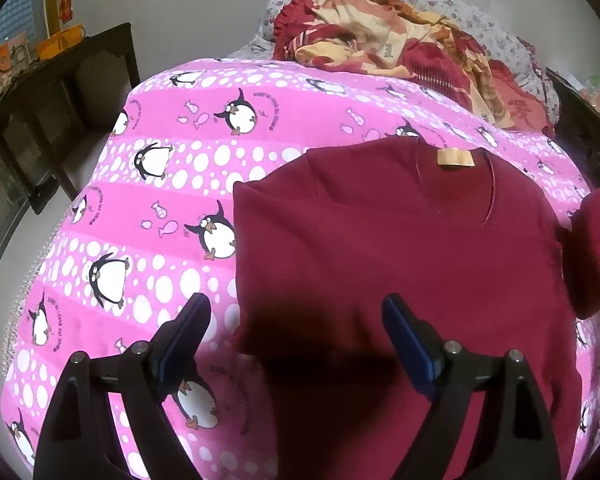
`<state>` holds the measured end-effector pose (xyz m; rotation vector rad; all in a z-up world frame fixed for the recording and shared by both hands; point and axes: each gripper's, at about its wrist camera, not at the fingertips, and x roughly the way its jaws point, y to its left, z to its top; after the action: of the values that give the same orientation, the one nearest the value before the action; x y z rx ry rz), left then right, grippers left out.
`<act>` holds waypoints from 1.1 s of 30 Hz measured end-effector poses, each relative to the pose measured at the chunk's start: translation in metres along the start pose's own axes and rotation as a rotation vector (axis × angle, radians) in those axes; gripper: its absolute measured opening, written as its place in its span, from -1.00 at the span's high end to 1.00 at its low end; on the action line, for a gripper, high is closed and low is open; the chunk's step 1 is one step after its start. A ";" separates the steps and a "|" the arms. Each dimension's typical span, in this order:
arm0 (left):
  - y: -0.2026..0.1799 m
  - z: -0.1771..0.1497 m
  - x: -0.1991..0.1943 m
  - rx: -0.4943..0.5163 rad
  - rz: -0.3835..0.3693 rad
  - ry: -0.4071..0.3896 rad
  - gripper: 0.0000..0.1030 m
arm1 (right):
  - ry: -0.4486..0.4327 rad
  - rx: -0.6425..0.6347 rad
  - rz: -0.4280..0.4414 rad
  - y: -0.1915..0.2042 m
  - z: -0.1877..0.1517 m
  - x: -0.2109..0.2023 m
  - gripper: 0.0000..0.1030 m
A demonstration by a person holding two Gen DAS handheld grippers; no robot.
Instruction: Fold small clothes
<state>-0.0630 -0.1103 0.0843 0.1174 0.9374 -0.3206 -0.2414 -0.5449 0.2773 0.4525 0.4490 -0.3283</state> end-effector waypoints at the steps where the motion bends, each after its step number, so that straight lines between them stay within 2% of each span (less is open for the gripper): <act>1: 0.001 0.000 -0.001 -0.002 -0.001 -0.004 -0.68 | 0.018 -0.013 0.028 0.011 -0.002 0.002 0.74; 7: 0.016 0.002 -0.010 -0.033 -0.004 -0.023 -0.68 | 0.207 -0.121 0.234 0.098 -0.043 0.049 0.74; 12: 0.028 0.002 -0.011 -0.054 -0.005 -0.025 -0.68 | 0.389 -0.212 0.339 0.166 -0.112 0.108 0.74; 16: 0.038 0.001 -0.006 -0.075 -0.013 -0.011 -0.68 | 0.526 -0.249 0.361 0.206 -0.172 0.164 0.74; 22: 0.041 -0.001 0.002 -0.086 -0.024 0.012 -0.68 | 0.676 -0.233 0.356 0.222 -0.232 0.219 0.73; 24: 0.040 0.000 0.003 -0.087 -0.025 0.014 -0.68 | 0.722 -0.221 0.352 0.223 -0.247 0.234 0.66; 25: 0.040 0.000 0.003 -0.087 -0.026 0.014 -0.68 | 0.751 -0.193 0.353 0.220 -0.254 0.242 0.57; 26: 0.039 0.001 0.003 -0.089 -0.031 0.014 -0.68 | 0.770 -0.172 0.361 0.220 -0.257 0.242 0.23; 28: 0.037 0.001 0.002 -0.089 -0.040 0.009 -0.68 | 0.785 -0.126 0.401 0.215 -0.255 0.236 -0.17; 29: 0.035 0.002 0.000 -0.087 -0.046 0.005 -0.68 | 0.776 -0.129 0.409 0.213 -0.251 0.229 -0.27; 33: 0.019 0.004 -0.004 -0.047 -0.085 -0.007 -0.68 | 0.700 -0.208 0.371 0.197 -0.221 0.189 -0.39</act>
<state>-0.0558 -0.0921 0.0897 0.0335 0.9437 -0.3772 -0.0777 -0.3087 0.0758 0.4289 1.0512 0.2518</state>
